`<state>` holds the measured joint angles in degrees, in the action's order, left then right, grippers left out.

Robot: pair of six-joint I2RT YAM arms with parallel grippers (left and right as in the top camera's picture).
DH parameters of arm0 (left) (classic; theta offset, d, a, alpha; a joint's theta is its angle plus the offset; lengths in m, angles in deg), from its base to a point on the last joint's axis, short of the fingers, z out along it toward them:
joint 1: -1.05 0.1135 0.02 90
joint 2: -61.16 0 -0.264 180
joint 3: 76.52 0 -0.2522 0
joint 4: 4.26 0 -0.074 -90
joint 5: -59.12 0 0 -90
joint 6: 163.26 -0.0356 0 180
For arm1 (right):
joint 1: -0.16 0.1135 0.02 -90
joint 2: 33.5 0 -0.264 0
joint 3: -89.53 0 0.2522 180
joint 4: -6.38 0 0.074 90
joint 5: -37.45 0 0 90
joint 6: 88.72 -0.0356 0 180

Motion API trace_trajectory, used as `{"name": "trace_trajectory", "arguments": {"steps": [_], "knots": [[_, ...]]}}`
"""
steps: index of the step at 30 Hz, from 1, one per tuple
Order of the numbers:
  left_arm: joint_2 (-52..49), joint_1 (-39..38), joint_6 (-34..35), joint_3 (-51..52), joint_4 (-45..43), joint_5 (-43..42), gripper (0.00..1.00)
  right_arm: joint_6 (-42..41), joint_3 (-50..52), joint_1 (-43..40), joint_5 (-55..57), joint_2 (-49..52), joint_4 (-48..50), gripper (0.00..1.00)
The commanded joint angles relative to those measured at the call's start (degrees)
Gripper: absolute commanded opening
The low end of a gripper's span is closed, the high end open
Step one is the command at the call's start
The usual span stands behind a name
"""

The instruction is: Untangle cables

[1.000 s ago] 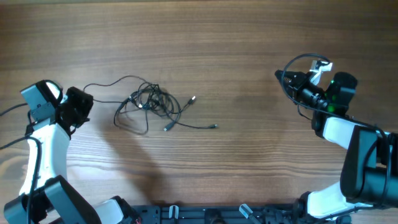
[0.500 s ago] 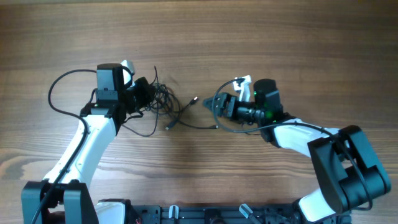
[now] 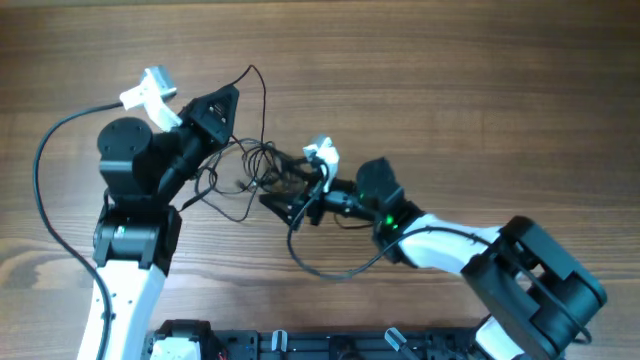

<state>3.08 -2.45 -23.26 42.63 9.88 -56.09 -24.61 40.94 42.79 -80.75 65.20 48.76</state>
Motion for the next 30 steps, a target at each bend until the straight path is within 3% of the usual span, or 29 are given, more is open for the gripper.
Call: {"name": "trace_trajectory", "arguments": {"steps": [1, 6, 7, 9, 10, 11, 12, 14, 15, 19, 22, 23, 24, 26, 27, 30], "knots": [[1.7, -3.1, 7.4, -0.2, -1.4, -0.9, 0.04, 4.5, -1.0, 4.4, 19.5, 0.1, 2.1, 0.98], [1.7, -10.1, 9.0, -0.2, -4.3, -0.7, 0.04, 4.8, -5.6, 4.9, 21.9, 0.1, 0.5, 0.77], [1.7, -10.9, 9.3, -0.2, -4.2, -0.7, 0.04, 4.9, -6.5, 4.9, 24.3, 0.1, 0.6, 0.64], [1.9, -12.5, 9.7, -0.2, -4.2, -0.7, 0.04, 4.9, -7.0, 4.6, 35.1, 0.1, -0.5, 0.24], [2.0, -12.5, 9.6, -0.2, -4.3, -1.0, 0.04, 4.7, -7.0, 4.0, 39.5, 0.1, -2.0, 0.28], [2.3, -12.5, 9.6, -0.2, -4.3, -1.2, 0.04, 4.7, -7.0, 3.5, 42.1, 0.1, -3.1, 0.43], [2.7, -12.5, 9.6, -0.2, -4.3, -1.2, 0.04, 4.8, -7.0, 2.4, 42.8, 0.1, -4.0, 0.66], [3.6, -12.5, 9.6, -0.2, -4.3, -1.2, 0.04, 4.7, -7.0, 0.7, 42.8, 0.1, -4.6, 0.93], [4.3, -12.5, 9.6, -0.2, -4.3, -1.2, 0.04, 4.7, -7.0, 0.0, 42.8, 0.1, -4.8, 1.0], [4.9, -12.5, 9.6, -0.2, -4.3, -1.9, 0.04, 4.8, -7.0, -1.1, 41.4, 0.1, -4.8, 1.0], [4.9, -12.5, 9.6, -0.2, -4.3, -5.8, 0.04, 4.9, -7.0, -2.0, 33.0, 0.1, -4.7, 0.97], [4.9, -12.5, 9.6, -0.2, -4.3, -6.3, 0.04, 4.9, -7.0, -2.3, 29.9, 0.1, -4.5, 0.89], [4.9, -12.5, 9.6, -0.2, -4.1, -6.5, 0.04, 4.9, -7.0, -2.9, 26.2, 0.1, -3.9, 0.71], [4.9, -12.5, 8.7, -0.2, -4.0, -6.8, 0.04, 4.7, -7.0, -4.2, 24.9, 0.1, -3.7, 0.15], [4.9, -12.5, 8.5, -0.2, -3.1, -6.9, 0.04, 4.1, -7.0, -5.2, 24.6, 0.1, -3.7, 0.04], [4.8, -12.0, 3.5, -0.2, 1.9, -5.4, 0.17, -2.8, -7.0, -10.1, 19.9, 0.1, -3.7, 0.04]]}}
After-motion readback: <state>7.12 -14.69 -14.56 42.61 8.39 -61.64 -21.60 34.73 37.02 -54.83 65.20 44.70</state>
